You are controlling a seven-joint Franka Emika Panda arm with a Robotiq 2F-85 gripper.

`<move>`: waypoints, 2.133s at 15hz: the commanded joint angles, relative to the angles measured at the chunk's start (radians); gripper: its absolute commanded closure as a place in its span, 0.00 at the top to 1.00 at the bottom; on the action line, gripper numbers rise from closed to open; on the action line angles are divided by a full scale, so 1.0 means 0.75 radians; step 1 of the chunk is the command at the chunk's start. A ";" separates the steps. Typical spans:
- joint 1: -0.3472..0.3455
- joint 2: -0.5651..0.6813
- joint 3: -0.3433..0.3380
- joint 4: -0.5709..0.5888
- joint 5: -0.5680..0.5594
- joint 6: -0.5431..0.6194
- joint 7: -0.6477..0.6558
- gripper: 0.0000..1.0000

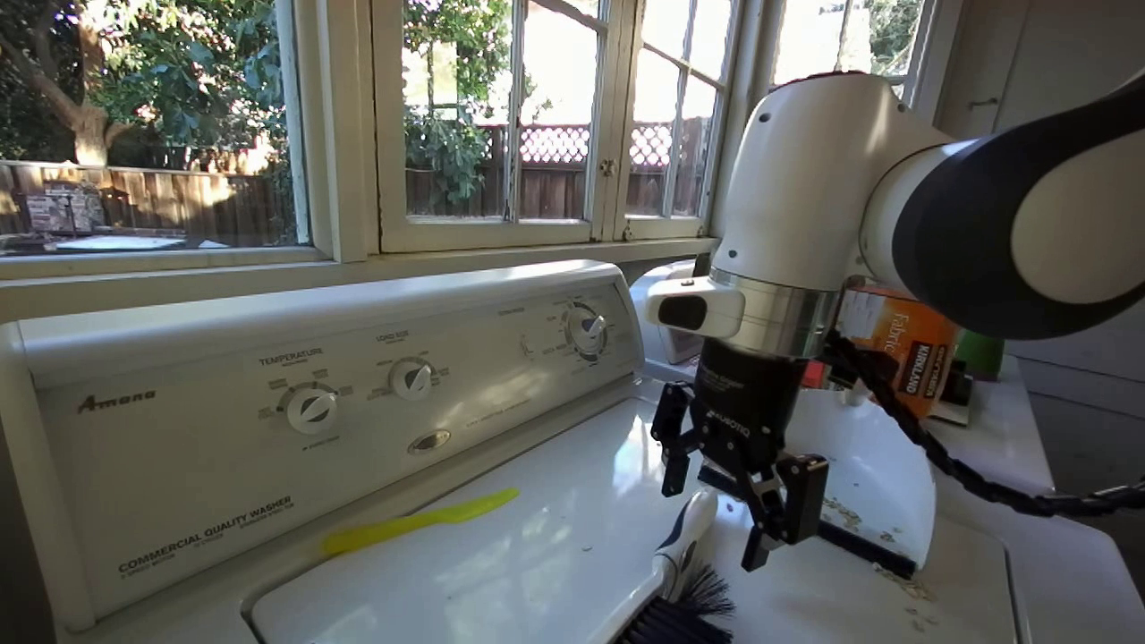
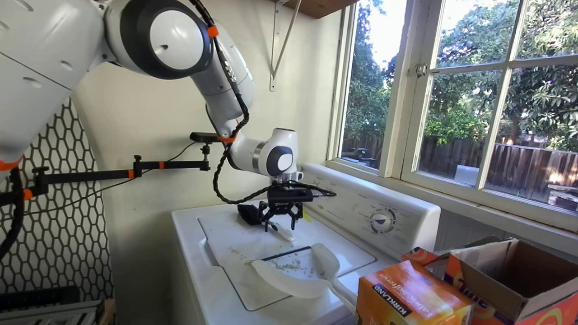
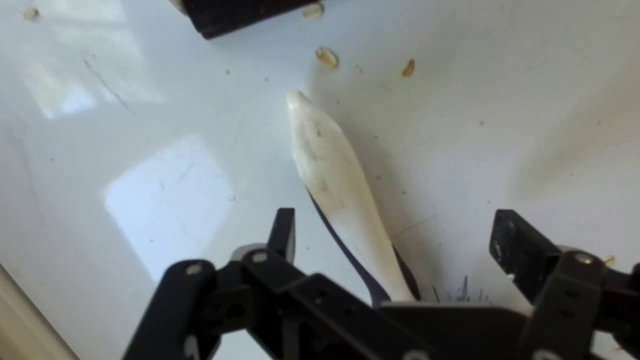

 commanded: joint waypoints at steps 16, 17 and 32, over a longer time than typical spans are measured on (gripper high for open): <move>-0.046 0.056 0.010 0.061 -0.025 -0.007 0.124 1.00; -0.054 0.056 0.017 0.063 -0.014 -0.012 0.120 1.00; -0.185 0.108 0.142 0.092 0.205 -0.085 -0.049 0.49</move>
